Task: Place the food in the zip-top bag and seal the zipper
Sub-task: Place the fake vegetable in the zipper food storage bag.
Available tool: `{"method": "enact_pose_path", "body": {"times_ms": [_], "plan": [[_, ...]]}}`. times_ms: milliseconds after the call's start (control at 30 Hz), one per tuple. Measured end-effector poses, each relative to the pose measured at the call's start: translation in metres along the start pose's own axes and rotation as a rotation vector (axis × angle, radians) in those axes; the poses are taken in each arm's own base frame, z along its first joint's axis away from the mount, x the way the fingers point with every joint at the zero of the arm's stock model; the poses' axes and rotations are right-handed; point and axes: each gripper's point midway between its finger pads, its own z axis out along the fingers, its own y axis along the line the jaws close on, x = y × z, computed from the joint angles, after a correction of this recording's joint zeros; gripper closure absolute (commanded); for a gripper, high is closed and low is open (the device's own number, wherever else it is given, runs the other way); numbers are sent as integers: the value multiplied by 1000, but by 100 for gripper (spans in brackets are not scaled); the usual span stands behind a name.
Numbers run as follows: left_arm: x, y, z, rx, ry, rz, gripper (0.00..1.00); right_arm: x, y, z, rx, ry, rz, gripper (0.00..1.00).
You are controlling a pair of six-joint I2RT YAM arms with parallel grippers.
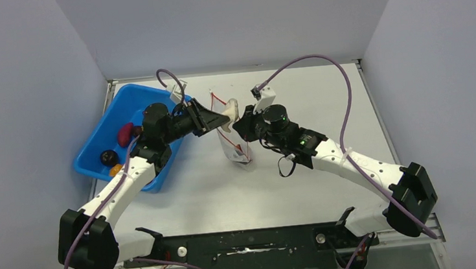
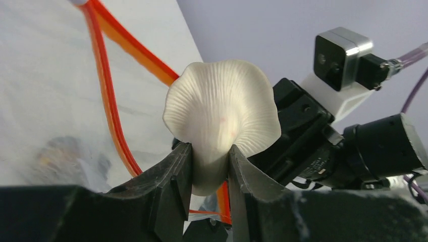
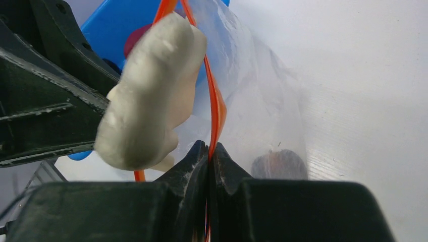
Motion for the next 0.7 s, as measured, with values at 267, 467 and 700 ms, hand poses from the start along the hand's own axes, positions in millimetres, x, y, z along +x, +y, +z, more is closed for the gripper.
{"method": "enact_pose_path", "body": {"times_ms": [267, 467, 700], "plan": [[8, 35, -3, -141, 12, 37, 91, -1, 0, 0, 2, -10, 12, 100], [13, 55, -8, -232, 30, 62, 91, -3, -4, -3, 21, -27, 17, 100], [16, 64, -13, -284, 53, 91, 89, -8, -7, -3, 41, -49, 23, 100]]}}
